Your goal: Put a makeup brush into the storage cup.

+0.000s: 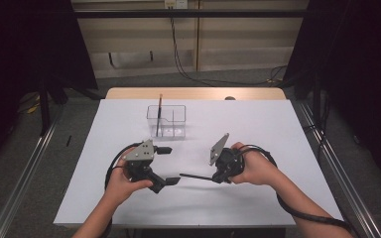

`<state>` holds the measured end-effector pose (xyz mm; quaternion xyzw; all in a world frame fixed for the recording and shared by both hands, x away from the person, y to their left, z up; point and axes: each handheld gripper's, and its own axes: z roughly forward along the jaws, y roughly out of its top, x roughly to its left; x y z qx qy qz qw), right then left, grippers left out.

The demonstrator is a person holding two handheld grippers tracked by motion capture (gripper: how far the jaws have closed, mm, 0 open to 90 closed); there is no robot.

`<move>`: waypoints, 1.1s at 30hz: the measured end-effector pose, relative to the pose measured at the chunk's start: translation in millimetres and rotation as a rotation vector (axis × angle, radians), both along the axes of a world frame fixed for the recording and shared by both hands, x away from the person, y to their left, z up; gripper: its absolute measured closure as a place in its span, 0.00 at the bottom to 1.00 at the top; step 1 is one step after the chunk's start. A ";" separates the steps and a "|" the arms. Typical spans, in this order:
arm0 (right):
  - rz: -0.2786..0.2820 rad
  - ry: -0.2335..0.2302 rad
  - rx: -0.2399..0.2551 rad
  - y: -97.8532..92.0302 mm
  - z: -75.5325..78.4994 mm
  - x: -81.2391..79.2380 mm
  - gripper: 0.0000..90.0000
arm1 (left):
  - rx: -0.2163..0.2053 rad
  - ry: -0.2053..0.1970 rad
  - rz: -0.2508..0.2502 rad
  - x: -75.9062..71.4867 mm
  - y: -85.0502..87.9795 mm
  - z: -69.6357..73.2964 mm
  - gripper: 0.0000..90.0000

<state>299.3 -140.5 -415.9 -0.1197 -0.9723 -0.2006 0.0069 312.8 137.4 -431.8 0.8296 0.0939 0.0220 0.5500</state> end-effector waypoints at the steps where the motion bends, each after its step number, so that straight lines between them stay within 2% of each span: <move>1: 0.000 0.000 0.000 0.0 0.0 0.0 0.94 | 0.000 0.000 0.000 0.0 0.0 0.0 0.00; 6: 0.009 0.001 -0.001 3.8 0.1 -1.1 0.94 | 0.057 0.009 -0.021 1.5 -9.8 5.7 0.00; 7: 0.016 -0.003 0.001 4.2 0.2 -0.5 0.94 | 0.057 0.009 -0.021 1.5 -9.8 5.7 0.00; 9: 0.010 -0.003 -0.001 5.3 1.1 -1.0 0.94 | 0.106 0.019 -0.028 2.5 -15.2 7.4 0.00; 11: 0.016 -0.007 0.001 6.0 1.8 -0.9 0.94 | 0.110 0.025 -0.029 2.6 -18.5 7.4 0.00; 14: 0.018 -0.004 0.001 7.3 2.5 -1.4 0.94 | 0.147 0.027 -0.034 3.7 -22.4 7.6 0.00; 15: 0.015 -0.004 0.000 7.5 2.6 -1.5 0.94 | 0.149 0.042 -0.037 4.2 -24.0 7.2 0.00; 24: 0.013 -0.004 -0.011 8.9 3.4 -1.1 0.94 | 0.257 0.017 -0.058 6.7 -37.6 10.7 0.04; 25: 0.013 -0.004 -0.011 8.9 3.4 -1.1 0.94 | 0.257 0.017 -0.058 6.7 -37.6 10.7 0.05; 26: 0.018 -0.006 -0.011 9.5 3.2 -0.5 0.94 | 0.284 0.009 -0.067 6.6 -41.3 11.9 0.06; 30: 0.020 -0.008 -0.015 10.3 4.4 0.5 0.94 | 0.323 0.000 -0.090 6.6 -47.8 14.3 0.07; 31: 0.020 -0.008 -0.015 10.3 4.4 0.5 0.94 | 0.323 0.000 -0.090 6.6 -47.8 14.3 0.09; 32: 0.017 -0.006 -0.018 10.6 5.1 0.9 0.94 | 0.341 -0.015 -0.088 6.5 -49.9 15.6 0.10; 33: 0.021 -0.009 -0.020 10.9 5.3 1.4 0.94 | 0.353 -0.014 -0.097 7.1 -50.8 15.6 0.12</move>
